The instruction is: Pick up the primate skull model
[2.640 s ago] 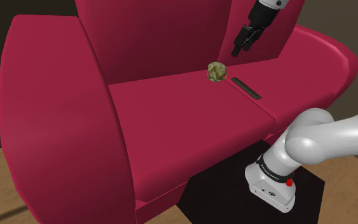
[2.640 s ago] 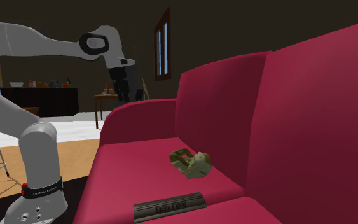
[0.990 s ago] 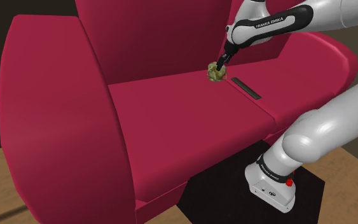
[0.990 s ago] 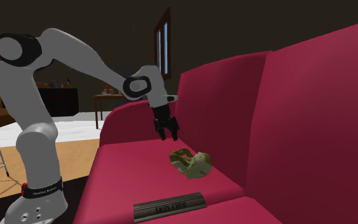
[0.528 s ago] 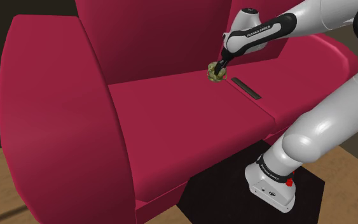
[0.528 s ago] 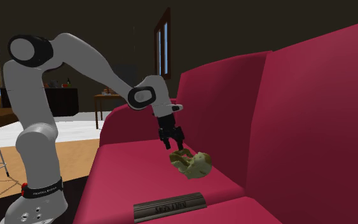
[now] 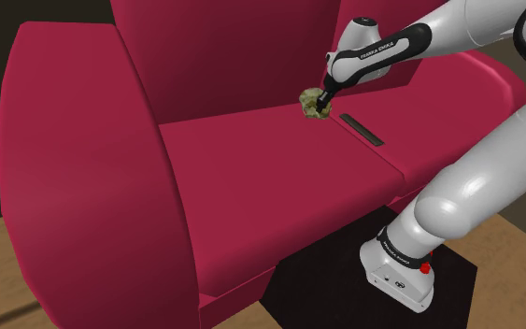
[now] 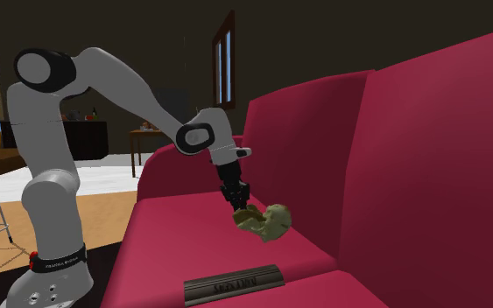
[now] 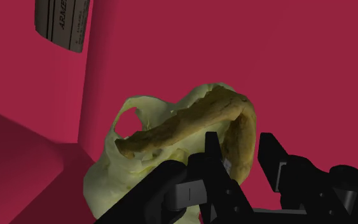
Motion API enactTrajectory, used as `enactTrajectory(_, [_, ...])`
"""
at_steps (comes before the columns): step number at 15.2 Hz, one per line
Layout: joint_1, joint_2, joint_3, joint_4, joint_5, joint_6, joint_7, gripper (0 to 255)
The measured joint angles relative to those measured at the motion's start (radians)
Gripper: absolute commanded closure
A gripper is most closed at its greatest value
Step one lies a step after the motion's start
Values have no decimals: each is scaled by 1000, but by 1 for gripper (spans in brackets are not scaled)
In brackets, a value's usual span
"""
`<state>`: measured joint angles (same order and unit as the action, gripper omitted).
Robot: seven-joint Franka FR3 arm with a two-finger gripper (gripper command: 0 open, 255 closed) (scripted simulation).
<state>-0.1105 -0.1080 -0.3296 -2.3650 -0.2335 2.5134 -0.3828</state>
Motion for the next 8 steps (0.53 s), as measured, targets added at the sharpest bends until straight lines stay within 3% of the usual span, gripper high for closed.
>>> enactTrajectory(8, [0, -8, 0, 6, -1, -14, -2, 255])
